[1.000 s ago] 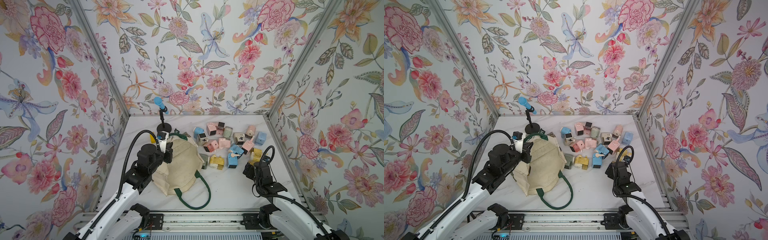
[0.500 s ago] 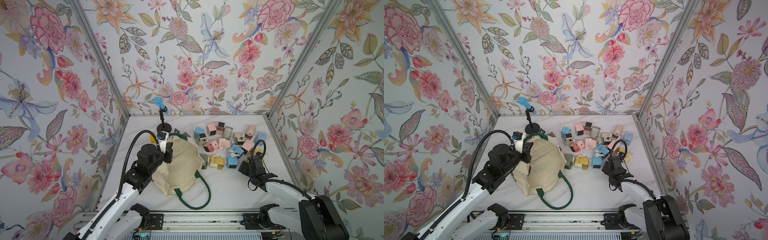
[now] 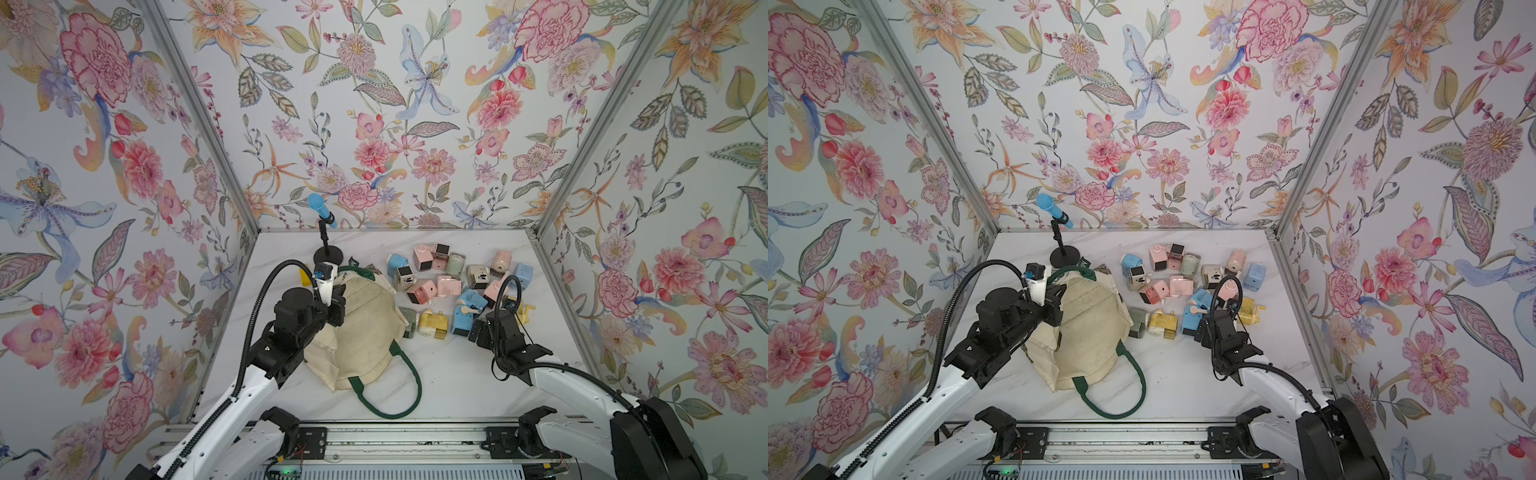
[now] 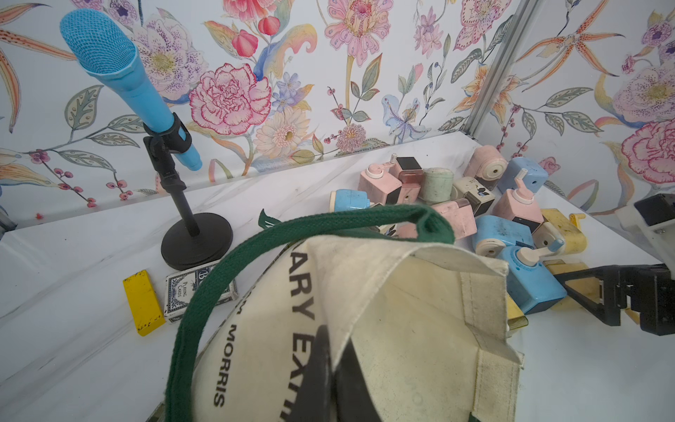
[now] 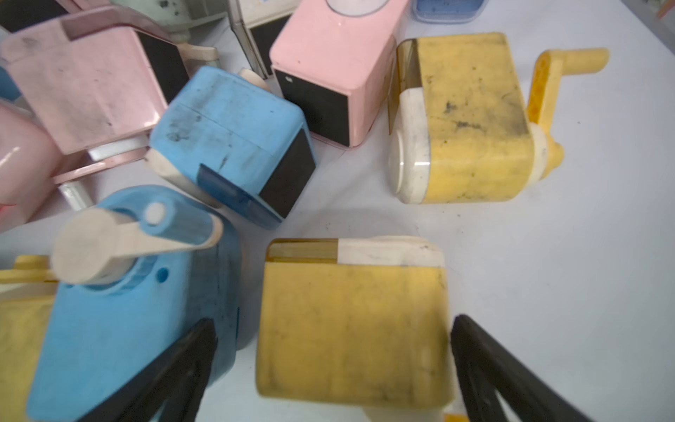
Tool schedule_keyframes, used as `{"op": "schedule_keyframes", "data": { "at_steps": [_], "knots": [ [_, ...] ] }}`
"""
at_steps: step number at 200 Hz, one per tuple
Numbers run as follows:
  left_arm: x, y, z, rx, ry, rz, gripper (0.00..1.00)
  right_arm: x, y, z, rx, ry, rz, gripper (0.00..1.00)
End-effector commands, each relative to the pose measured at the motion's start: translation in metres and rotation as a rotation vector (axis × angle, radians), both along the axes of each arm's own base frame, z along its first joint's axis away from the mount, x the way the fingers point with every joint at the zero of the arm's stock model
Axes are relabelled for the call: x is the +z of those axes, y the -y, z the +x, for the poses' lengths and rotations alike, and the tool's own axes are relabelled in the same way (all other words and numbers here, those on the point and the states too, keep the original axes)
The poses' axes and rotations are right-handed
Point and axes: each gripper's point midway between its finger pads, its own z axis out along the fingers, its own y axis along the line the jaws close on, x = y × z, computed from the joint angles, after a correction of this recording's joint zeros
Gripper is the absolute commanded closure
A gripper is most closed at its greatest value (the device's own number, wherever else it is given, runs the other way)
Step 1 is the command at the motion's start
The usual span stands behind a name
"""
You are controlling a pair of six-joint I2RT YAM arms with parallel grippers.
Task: Take out the pencil sharpeners from the tote bags
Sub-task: Place the pencil sharpener at the center of the board, then pick up the pencil sharpener from the canvas bag.
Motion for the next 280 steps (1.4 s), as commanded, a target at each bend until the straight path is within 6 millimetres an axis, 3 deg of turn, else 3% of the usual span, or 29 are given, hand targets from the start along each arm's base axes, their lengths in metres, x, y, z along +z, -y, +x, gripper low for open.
{"op": "schedule_keyframes", "data": {
  "at_steps": [1, 16, 52, 76, 118, 133, 168, 197, 237, 280],
  "knots": [
    [0.009, 0.002, 0.002, -0.005, 0.022, -0.009, 1.0, 0.04, -0.011, -0.006, 0.041, 0.119, -0.033, 0.04],
    [0.008, 0.001, 0.002, -0.006, 0.02, -0.006, 1.0, 0.067, -0.038, -0.013, 0.157, 0.215, 0.023, 0.07],
    [0.014, -0.003, 0.0, 0.004, 0.042, -0.01, 1.0, 0.127, -0.133, -0.062, 0.578, 0.432, 0.2, 0.16],
    [0.019, -0.006, -0.001, 0.011, 0.057, -0.02, 1.0, 0.144, -0.183, -0.091, 0.791, 0.471, 0.215, 0.17],
    [0.017, -0.002, -0.001, -0.016, 0.069, -0.009, 1.0, 0.153, -0.281, -0.144, 1.191, 0.525, 0.268, 0.18],
    [0.017, -0.002, -0.002, -0.025, 0.085, -0.002, 1.0, 0.149, -0.31, -0.147, 1.263, 0.514, 0.273, 0.19],
    [0.012, 0.002, -0.004, -0.054, 0.113, 0.015, 1.0, 0.12, -0.358, -0.123, 1.285, 0.467, 0.214, 0.21],
    [0.006, 0.004, 0.004, -0.052, 0.072, 0.066, 1.0, 0.097, -0.375, -0.092, 1.26, 0.44, 0.192, 0.24],
    [0.006, 0.009, 0.007, -0.066, 0.046, 0.055, 1.0, 0.065, -0.406, -0.07, 1.283, 0.378, 0.162, 0.25],
    [0.009, 0.01, -0.002, -0.099, 0.114, 0.062, 1.0, 0.035, -0.44, -0.069, 1.383, 0.386, 0.164, 0.21]
  ]
}}
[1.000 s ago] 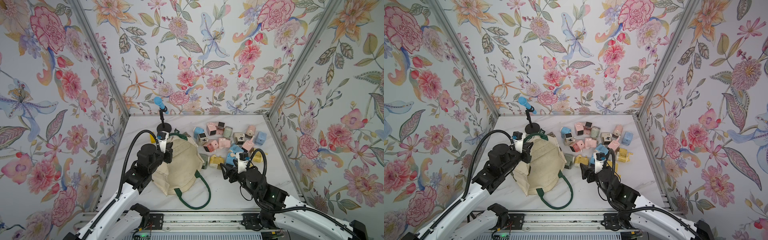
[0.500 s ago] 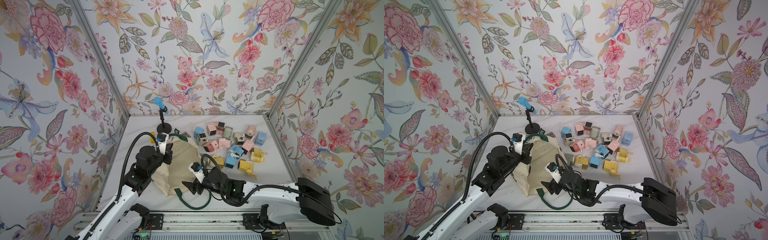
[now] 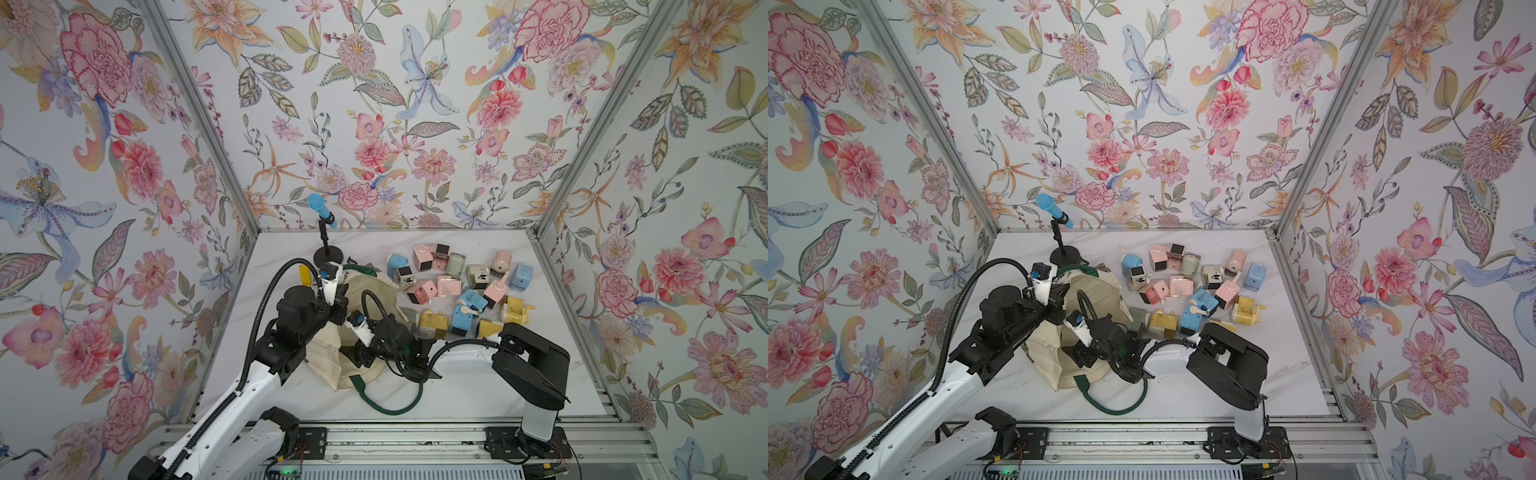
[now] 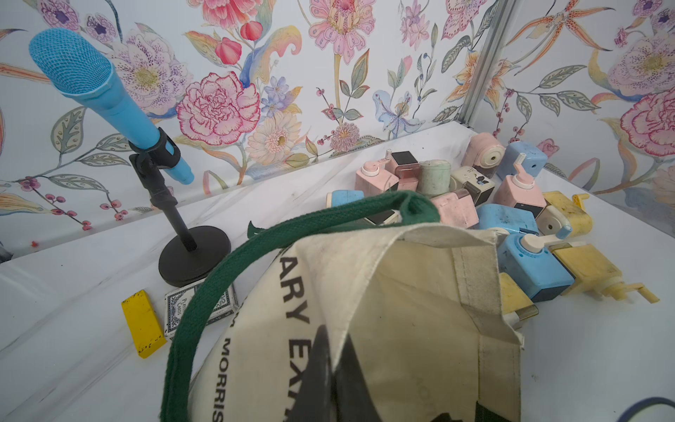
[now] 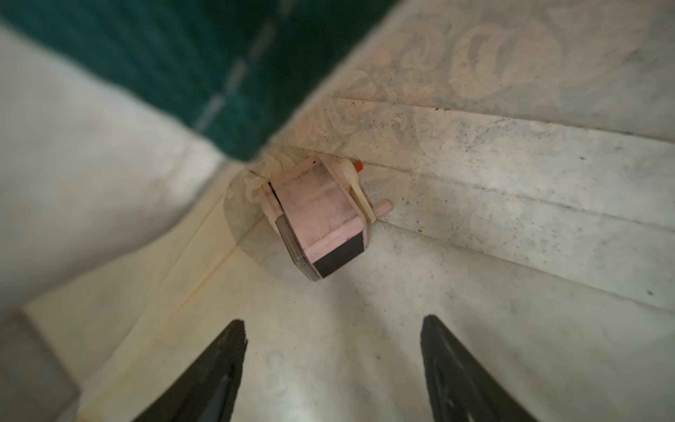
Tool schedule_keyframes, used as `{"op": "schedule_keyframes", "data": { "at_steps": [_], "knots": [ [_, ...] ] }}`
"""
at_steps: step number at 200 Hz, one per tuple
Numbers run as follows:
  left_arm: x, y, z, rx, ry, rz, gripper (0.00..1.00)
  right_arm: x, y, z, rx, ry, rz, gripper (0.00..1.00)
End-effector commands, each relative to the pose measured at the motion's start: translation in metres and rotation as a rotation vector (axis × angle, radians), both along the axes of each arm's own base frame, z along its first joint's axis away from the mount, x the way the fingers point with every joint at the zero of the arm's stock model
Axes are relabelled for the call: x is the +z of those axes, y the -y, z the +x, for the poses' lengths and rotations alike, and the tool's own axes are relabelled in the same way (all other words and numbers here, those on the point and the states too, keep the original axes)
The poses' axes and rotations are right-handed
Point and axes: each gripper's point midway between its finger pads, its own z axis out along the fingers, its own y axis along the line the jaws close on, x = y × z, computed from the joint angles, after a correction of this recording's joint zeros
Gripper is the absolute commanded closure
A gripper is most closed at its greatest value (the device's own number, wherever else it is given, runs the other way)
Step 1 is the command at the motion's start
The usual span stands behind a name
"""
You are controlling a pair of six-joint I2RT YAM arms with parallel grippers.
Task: Take out the pencil sharpeners from the tote bags
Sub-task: Pick up the pencil sharpener from the canvas bag.
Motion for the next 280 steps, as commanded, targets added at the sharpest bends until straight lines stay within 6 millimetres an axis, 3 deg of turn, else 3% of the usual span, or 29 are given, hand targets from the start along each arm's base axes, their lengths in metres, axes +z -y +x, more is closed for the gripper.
{"op": "schedule_keyframes", "data": {
  "at_steps": [1, 18, 33, 83, 113, 150, 179, 223, 263, 280],
  "knots": [
    [0.011, 0.004, -0.007, -0.05, 0.072, 0.005, 1.0, 0.003, -0.021, -0.003, 0.09, 0.048, 0.05, 0.21],
    [0.011, 0.006, -0.009, -0.072, 0.092, 0.02, 1.0, -0.002, -0.029, -0.004, 0.111, 0.077, 0.061, 0.07],
    [0.012, 0.008, -0.011, -0.091, 0.103, 0.023, 1.0, -0.008, -0.039, -0.006, 0.146, 0.094, 0.059, 0.01],
    [0.013, 0.015, -0.015, -0.134, 0.129, -0.006, 1.0, -0.026, -0.069, -0.004, 0.207, 0.172, 0.077, 0.0],
    [0.012, 0.017, -0.013, -0.139, 0.115, -0.023, 1.0, -0.023, -0.071, 0.03, 0.071, 0.164, 0.107, 0.0],
    [0.016, 0.017, -0.016, -0.136, 0.116, -0.059, 1.0, -0.022, -0.058, 0.065, -0.112, 0.173, 0.141, 0.0],
    [0.02, 0.021, -0.022, -0.169, 0.138, -0.087, 1.0, -0.028, -0.055, 0.081, -0.12, 0.121, 0.201, 0.0],
    [0.026, 0.028, -0.022, -0.214, 0.143, -0.1, 1.0, -0.033, -0.064, 0.076, 0.015, 0.142, 0.281, 0.0],
    [0.029, 0.033, -0.025, -0.244, 0.153, -0.113, 1.0, -0.053, -0.089, 0.064, 0.153, 0.107, 0.194, 0.0],
    [0.027, 0.033, -0.025, -0.245, 0.151, -0.112, 1.0, -0.049, -0.092, 0.066, 0.128, 0.168, 0.192, 0.0]
  ]
}}
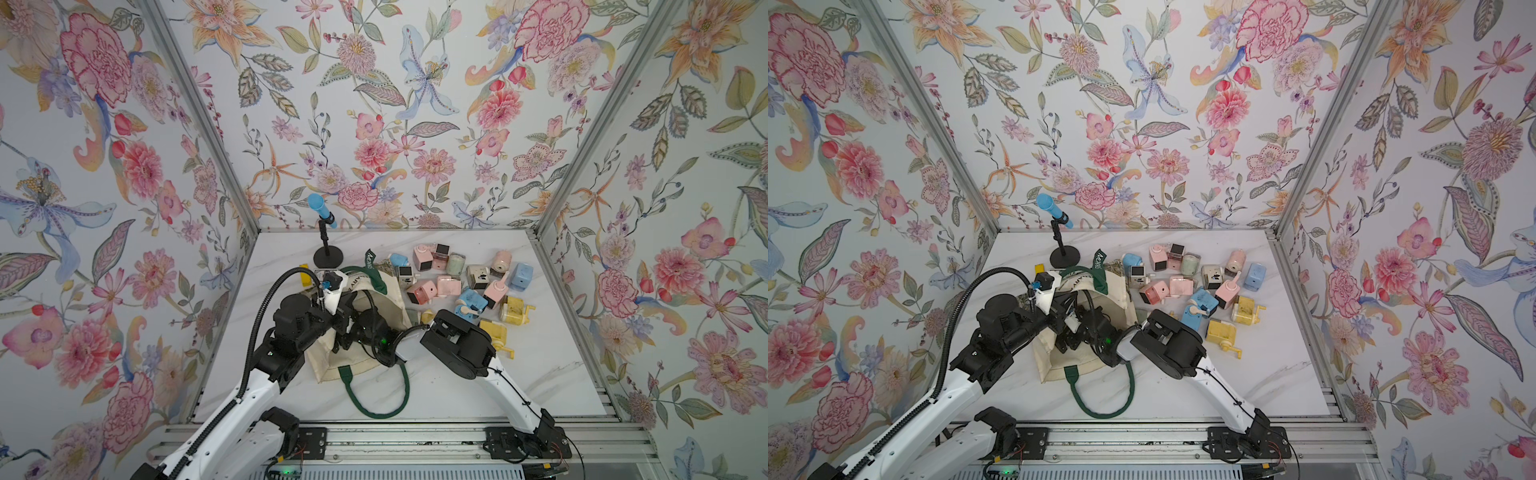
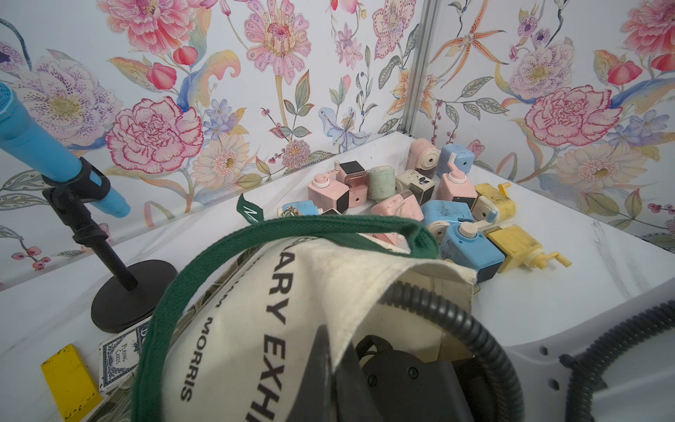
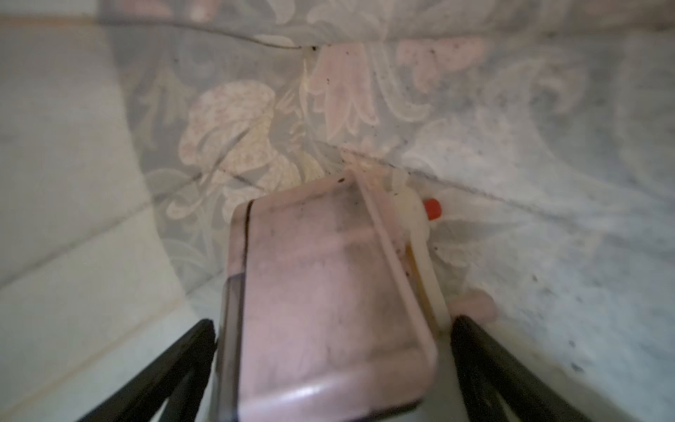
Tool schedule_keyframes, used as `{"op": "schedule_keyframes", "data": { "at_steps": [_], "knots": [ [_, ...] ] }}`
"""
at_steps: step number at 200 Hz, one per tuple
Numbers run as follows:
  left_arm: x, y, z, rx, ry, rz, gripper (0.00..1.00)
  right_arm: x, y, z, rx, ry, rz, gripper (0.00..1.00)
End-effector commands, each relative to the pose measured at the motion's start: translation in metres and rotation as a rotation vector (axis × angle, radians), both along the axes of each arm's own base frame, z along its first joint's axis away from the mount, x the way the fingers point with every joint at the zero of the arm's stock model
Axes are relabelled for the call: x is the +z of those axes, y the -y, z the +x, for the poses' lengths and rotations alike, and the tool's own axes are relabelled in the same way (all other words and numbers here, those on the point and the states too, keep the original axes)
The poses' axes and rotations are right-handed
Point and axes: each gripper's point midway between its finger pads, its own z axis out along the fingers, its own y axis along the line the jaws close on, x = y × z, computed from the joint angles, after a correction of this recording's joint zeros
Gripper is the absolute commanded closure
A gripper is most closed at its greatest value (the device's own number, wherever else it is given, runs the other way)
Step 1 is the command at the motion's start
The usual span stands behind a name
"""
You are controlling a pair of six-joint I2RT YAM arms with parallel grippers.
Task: Take out the pencil sharpeners from the tote bags
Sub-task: Pick up the pencil sharpener from the canvas bag.
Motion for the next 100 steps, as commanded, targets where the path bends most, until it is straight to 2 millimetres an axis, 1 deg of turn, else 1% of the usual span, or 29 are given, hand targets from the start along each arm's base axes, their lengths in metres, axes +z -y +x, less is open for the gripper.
{"op": "schedule_keyframes", "data": {
  "at_steps": [1, 23, 54, 76, 89, 100],
  "knots": [
    [0.028, 0.007, -0.003, -0.053, 0.09, -0.067, 1.0, 0.005, -0.013, -0.009, 0.053, 0.068, -0.004, 0.0],
    [0.025, 0.008, -0.002, -0.055, 0.082, -0.065, 1.0, 0.008, -0.015, -0.007, 0.076, 0.059, 0.021, 0.0],
    [0.024, 0.007, -0.002, -0.051, 0.08, -0.069, 1.0, 0.009, -0.015, -0.01, 0.12, 0.047, 0.02, 0.15],
    [0.023, 0.005, -0.003, -0.047, 0.078, -0.074, 1.0, -0.001, -0.008, -0.016, 0.128, 0.033, -0.025, 0.27],
    [0.022, 0.004, -0.004, -0.042, 0.083, -0.074, 1.0, -0.005, 0.0, -0.02, 0.128, 0.041, -0.023, 0.31],
    [0.022, 0.003, -0.004, -0.039, 0.082, -0.075, 1.0, -0.006, 0.005, -0.023, 0.132, 0.054, -0.015, 0.31]
  ]
}}
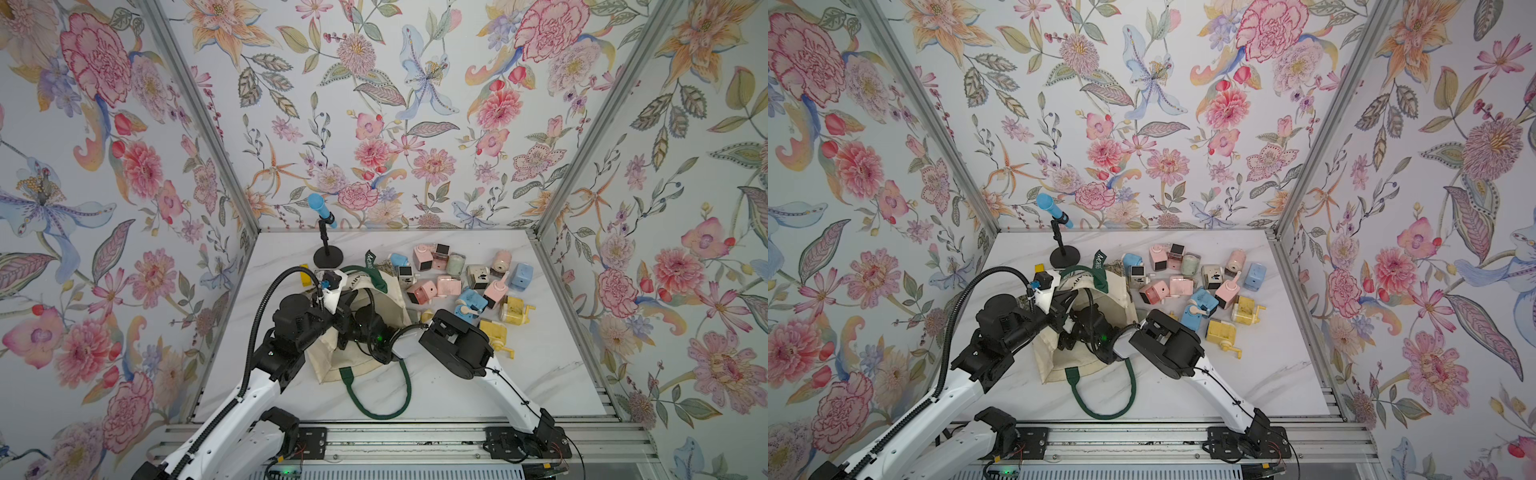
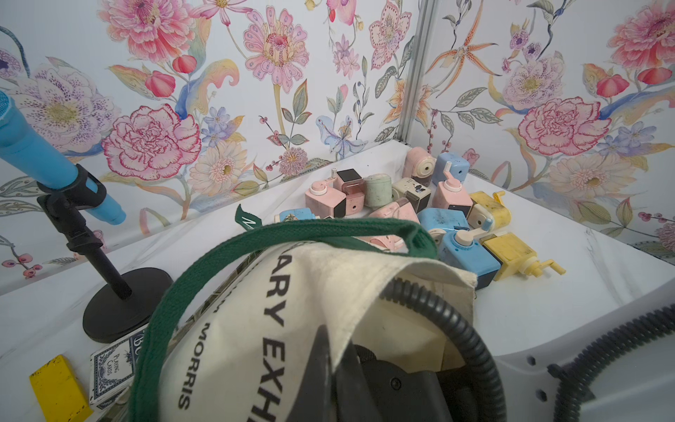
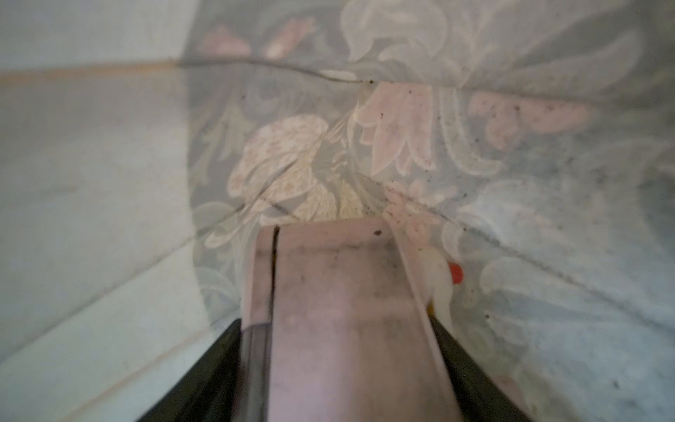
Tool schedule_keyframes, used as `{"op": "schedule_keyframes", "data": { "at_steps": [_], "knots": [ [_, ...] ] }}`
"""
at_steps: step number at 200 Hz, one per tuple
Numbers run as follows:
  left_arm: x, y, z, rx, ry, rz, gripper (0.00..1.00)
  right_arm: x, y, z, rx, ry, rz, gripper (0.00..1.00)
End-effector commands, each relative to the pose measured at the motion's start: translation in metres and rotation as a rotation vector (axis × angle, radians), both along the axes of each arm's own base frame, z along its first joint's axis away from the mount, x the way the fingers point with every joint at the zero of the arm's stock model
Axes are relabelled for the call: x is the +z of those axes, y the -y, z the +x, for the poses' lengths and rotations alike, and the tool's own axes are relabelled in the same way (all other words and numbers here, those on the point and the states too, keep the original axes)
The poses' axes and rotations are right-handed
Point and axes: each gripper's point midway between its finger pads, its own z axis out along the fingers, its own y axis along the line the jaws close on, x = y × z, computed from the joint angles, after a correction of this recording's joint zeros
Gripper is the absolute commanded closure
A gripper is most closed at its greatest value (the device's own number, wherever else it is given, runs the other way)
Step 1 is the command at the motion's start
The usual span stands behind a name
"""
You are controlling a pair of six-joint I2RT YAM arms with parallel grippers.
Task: Take out the pencil sharpeners from the tote bags
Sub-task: Pick up the pencil sharpener from the canvas bag.
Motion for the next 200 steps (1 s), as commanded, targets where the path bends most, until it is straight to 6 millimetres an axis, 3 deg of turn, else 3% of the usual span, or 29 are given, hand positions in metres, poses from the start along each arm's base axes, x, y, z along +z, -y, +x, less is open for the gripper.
{"op": "schedule_keyframes", "data": {
  "at_steps": [1, 60, 91, 105, 157, 200],
  "knots": [
    [0.022, 0.003, -0.005, -0.031, 0.074, -0.054, 1.0, -0.006, 0.012, -0.009, 0.028, 0.016, -0.011, 0.32],
    [0.018, 0.0, -0.003, -0.015, 0.064, -0.05, 1.0, -0.009, 0.022, 0.0, -0.008, -0.021, 0.019, 0.4],
    [0.017, 0.0, -0.003, -0.016, 0.061, -0.051, 1.0, -0.011, 0.017, -0.001, 0.012, -0.027, 0.015, 0.23],
    [0.018, -0.001, -0.003, -0.015, 0.061, -0.053, 1.0, -0.012, 0.013, 0.001, 0.02, -0.033, 0.001, 0.21],
    [0.017, -0.004, -0.001, 0.008, 0.053, -0.054, 1.0, 0.0, 0.013, -0.006, 0.041, -0.034, 0.016, 0.47],
    [0.016, -0.016, 0.007, 0.096, 0.029, -0.06, 1.0, 0.024, 0.04, -0.015, 0.001, -0.034, 0.028, 0.57]
  ]
}}
